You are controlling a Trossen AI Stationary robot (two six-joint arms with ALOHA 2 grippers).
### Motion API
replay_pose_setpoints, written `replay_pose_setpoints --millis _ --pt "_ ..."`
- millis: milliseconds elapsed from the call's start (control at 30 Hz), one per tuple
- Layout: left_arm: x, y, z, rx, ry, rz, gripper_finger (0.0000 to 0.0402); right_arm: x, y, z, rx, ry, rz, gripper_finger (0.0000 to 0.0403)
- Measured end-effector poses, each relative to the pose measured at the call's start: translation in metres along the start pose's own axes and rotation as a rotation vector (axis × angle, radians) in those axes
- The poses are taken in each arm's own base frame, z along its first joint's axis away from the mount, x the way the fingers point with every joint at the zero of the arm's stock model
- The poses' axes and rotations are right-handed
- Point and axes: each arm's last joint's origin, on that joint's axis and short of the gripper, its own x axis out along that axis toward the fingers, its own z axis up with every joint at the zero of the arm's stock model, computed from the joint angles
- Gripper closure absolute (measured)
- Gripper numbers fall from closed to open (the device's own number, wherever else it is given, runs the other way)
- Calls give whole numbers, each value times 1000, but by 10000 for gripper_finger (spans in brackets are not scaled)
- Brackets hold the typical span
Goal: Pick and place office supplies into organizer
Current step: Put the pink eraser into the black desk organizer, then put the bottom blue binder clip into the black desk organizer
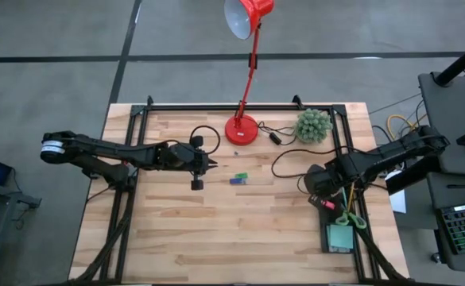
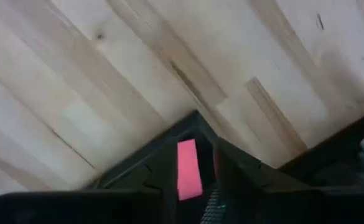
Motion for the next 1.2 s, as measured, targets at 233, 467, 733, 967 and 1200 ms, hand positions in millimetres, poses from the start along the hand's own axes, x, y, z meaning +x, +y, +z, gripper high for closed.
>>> replay_pose_setpoints --millis 233,467,733,967,1200 --pt "1 -1 -5 2 15 -5 379 8 -2 -5 60 134 45 352" --pt "3 -3 -17 5 39 -8 379 17 -5 -8 81 184 42 371" --pt "4 -4 -19 7 45 -8 379 34 -7 -8 76 177 70 371" --pt "4 -4 -19 7 43 -6 379 43 -10 -10 77 179 70 371" --pt "4 -4 -19 7 43 -6 379 47 -11 -10 77 183 80 372"
